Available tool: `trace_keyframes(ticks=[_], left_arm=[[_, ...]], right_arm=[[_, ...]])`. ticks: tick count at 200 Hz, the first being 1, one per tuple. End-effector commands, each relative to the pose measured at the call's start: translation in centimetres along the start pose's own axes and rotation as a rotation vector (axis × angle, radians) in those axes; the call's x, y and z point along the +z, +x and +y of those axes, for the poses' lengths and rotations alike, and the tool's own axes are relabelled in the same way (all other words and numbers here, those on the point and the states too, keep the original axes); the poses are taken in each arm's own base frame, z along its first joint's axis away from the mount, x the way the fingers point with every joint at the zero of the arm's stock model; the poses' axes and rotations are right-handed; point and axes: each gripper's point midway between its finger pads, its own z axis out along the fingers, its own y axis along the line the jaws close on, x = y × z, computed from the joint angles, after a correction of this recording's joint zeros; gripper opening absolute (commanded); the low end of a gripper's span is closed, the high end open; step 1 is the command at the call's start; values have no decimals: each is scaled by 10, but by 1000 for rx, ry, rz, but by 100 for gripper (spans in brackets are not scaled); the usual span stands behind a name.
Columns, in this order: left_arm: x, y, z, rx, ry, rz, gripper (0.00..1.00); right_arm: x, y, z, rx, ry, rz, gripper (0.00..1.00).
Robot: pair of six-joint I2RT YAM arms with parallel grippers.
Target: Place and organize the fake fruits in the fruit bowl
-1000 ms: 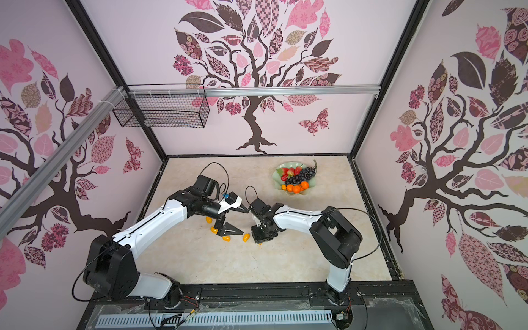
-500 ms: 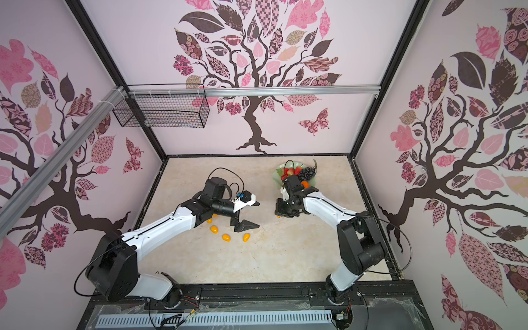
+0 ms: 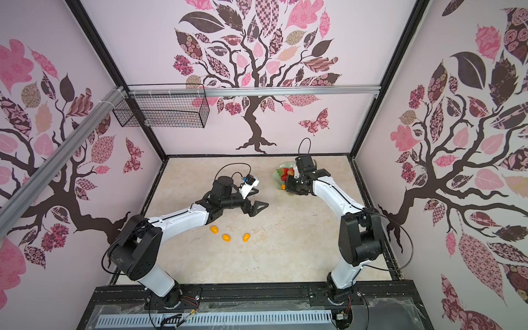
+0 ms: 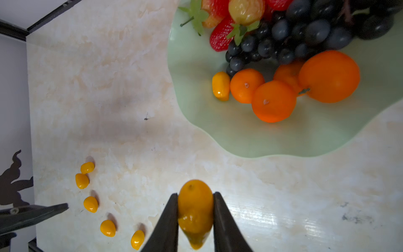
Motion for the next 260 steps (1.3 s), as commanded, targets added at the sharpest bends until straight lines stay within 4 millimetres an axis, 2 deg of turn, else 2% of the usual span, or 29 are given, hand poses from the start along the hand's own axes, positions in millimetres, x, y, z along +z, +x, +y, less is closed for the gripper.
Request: trace_keyframes(ticks=[1, 36, 73, 105, 161, 260], left_arm=[[-1, -40, 14, -69, -72, -128, 98], [1, -41, 25, -165, -126, -163, 98], [4, -40, 24, -179, -126, -158, 99], [3, -39, 25, -175, -138, -146, 99], [0, -40, 25, -161, -144, -134, 99], [-5, -46, 14, -110, -111, -126, 99]], right_arm=[[13, -11, -14, 3, 69, 17, 26], [35, -27, -17, 16, 92, 22, 25], [61, -30, -15, 34, 76, 68, 25], [78, -32, -22, 20, 113, 103, 25], [97, -32, -36, 16, 171, 123, 25], [113, -25, -38, 10, 162, 179, 29]])
